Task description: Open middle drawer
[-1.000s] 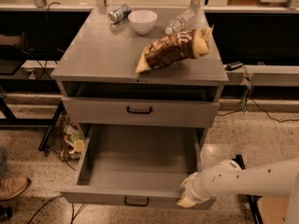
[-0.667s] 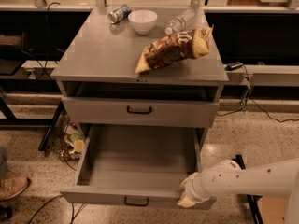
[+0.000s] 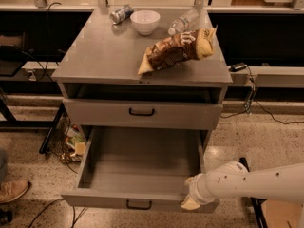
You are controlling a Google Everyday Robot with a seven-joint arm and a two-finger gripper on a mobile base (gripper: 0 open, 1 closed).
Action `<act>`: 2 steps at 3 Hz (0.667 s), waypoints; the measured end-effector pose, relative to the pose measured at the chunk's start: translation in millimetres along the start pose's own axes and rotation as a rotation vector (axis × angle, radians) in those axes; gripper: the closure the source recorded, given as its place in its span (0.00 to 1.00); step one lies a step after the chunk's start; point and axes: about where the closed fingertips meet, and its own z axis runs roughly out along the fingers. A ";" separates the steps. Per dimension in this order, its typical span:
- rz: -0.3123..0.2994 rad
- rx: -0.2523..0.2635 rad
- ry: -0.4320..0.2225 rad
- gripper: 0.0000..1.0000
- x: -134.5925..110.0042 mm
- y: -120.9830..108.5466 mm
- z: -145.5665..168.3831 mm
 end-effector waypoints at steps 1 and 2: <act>0.000 0.060 0.000 0.00 5.9 -13.5 -34.9; 0.005 0.141 0.035 0.00 16.9 -29.7 -87.8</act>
Offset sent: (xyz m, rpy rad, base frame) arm 0.0107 -0.0942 0.1518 -0.1342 -0.2089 -0.1124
